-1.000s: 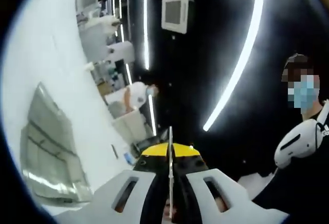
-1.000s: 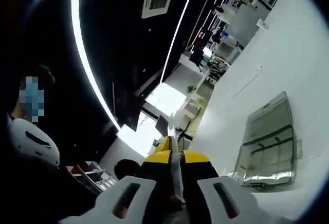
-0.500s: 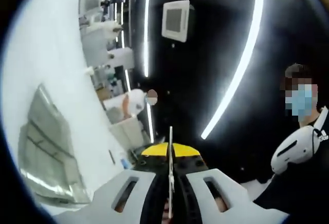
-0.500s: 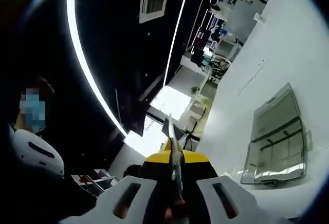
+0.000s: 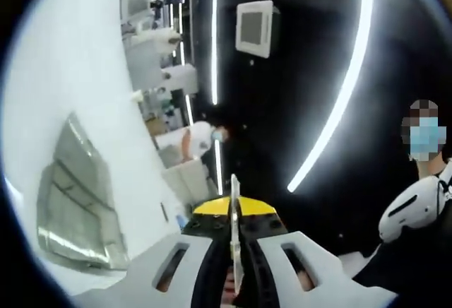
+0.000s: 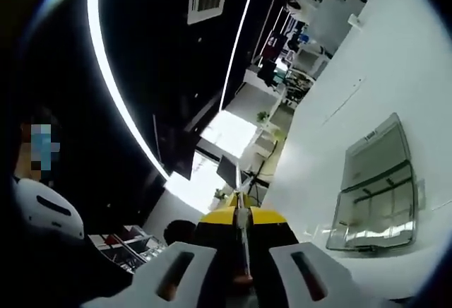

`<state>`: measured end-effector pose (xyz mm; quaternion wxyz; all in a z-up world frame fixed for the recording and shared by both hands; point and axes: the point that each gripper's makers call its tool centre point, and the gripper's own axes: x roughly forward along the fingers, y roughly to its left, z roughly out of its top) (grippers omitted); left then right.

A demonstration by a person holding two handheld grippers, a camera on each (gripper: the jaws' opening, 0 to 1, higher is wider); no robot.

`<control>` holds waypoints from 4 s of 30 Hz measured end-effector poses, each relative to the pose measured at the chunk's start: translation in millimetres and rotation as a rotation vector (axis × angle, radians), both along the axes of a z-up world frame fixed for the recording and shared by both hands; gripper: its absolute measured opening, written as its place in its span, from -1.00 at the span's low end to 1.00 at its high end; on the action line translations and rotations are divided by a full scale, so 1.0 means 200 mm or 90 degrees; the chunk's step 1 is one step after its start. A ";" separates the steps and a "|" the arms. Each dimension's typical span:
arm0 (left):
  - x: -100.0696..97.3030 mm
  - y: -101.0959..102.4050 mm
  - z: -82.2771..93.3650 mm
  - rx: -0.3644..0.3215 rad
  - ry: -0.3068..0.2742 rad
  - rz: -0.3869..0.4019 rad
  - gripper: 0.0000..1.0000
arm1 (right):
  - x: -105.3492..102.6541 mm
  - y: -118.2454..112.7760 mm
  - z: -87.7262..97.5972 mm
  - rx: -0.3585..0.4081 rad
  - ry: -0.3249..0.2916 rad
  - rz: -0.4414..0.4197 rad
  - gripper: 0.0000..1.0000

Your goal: Insert the divider into the dual guide fixture by aligning both edges with the guide slots and pushing it downward to the bottom, including one-sided entry, uneven engagement, binding, and posture correction.

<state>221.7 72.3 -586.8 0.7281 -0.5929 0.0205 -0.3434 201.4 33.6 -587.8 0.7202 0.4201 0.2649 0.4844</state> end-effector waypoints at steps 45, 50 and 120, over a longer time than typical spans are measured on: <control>-0.02 -0.01 -0.13 0.400 -0.089 -0.104 -0.32 | 0.21 -0.03 -0.11 -0.119 0.003 -0.159 -0.98; 0.01 -0.01 -0.15 0.434 -0.112 -0.117 -0.28 | 0.22 -0.04 -0.11 -0.136 -0.003 -0.169 -0.98; -0.02 0.06 -0.42 0.706 -0.210 -0.122 0.55 | 0.30 -0.28 -0.64 -0.455 0.105 -0.313 -0.99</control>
